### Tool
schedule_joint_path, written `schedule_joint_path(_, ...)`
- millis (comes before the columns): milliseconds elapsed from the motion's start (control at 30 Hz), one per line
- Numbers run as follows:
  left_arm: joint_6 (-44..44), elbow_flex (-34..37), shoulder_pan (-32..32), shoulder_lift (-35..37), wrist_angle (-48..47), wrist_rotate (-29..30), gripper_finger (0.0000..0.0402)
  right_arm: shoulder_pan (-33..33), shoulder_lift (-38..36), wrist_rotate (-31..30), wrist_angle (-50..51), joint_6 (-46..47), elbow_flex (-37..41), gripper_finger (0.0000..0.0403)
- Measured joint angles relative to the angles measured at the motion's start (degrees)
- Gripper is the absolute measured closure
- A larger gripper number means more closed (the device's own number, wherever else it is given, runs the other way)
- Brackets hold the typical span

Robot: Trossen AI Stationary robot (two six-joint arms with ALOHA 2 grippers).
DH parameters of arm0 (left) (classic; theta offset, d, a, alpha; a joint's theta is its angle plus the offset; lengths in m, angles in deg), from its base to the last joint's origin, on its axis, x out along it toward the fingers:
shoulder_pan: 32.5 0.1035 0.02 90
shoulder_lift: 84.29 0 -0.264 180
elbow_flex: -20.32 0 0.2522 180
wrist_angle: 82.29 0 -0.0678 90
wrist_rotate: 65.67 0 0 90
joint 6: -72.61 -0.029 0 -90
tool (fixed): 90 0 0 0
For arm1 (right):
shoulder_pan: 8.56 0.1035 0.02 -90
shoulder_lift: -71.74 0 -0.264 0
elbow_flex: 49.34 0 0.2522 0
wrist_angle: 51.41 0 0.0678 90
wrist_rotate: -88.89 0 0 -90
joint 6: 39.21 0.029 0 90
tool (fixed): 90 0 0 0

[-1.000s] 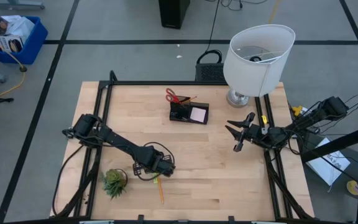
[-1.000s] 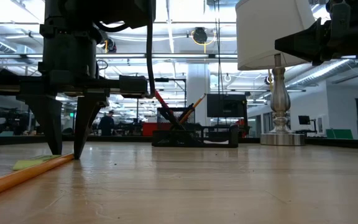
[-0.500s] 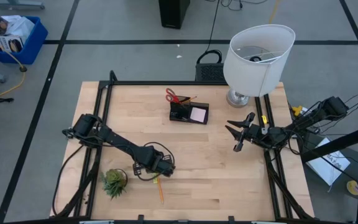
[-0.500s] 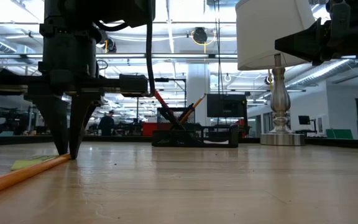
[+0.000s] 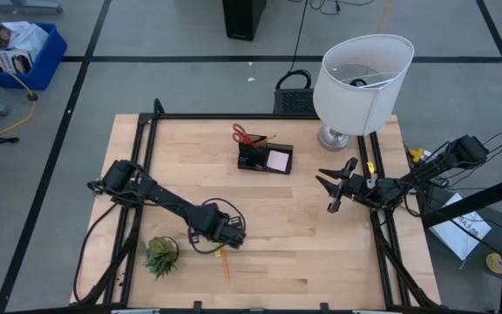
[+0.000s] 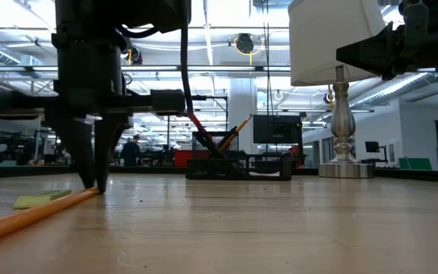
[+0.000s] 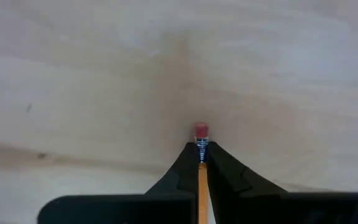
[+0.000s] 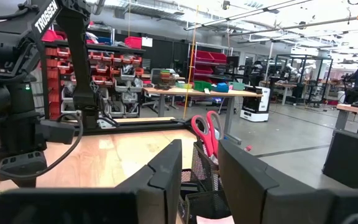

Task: Pick and place office supplies into organizer
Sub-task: Put the yellow pencil into the desk organizer

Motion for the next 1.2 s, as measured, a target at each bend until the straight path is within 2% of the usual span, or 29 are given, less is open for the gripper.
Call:
schedule_joint_path(167,-3.14,0.17,-0.08,0.97,-0.08,5.46,0.0378,0.0,0.02,0.01,0.0,0.0,0.01,0.0303)
schedule_joint_path(400,-4.44,0.17,-0.13,1.08,-0.54,13.51,0.04,0.01,0.02,0.01,0.02,0.01,-0.01,0.0303)
schedule_joint_path(733,-5.46,0.17,-0.24,1.12,-0.45,16.49,0.04,0.02,0.02,0.0,0.02,0.01,0.01,0.0303)
schedule_joint_path(867,-5.35,0.17,-0.33,1.15,-0.25,16.31,0.04,0.0,0.02,0.01,0.02,0.01,0.0,0.0303)
schedule_joint_path(967,-5.98,0.13,-0.33,1.17,0.83,13.33,0.0388,0.02,0.02,0.0,0.02,0.01,-0.01,0.0303)
schedule_joint_path(1100,-8.55,0.05,-0.55,2.06,2.37,10.93,0.0358,0.02,0.02,0.0,0.02,0.01,-0.01,0.0303)
schedule_joint_path(1200,-8.34,0.02,-0.55,2.0,2.92,7.57,0.032,0.01,0.01,0.0,0.02,0.01,-0.01,0.0303)
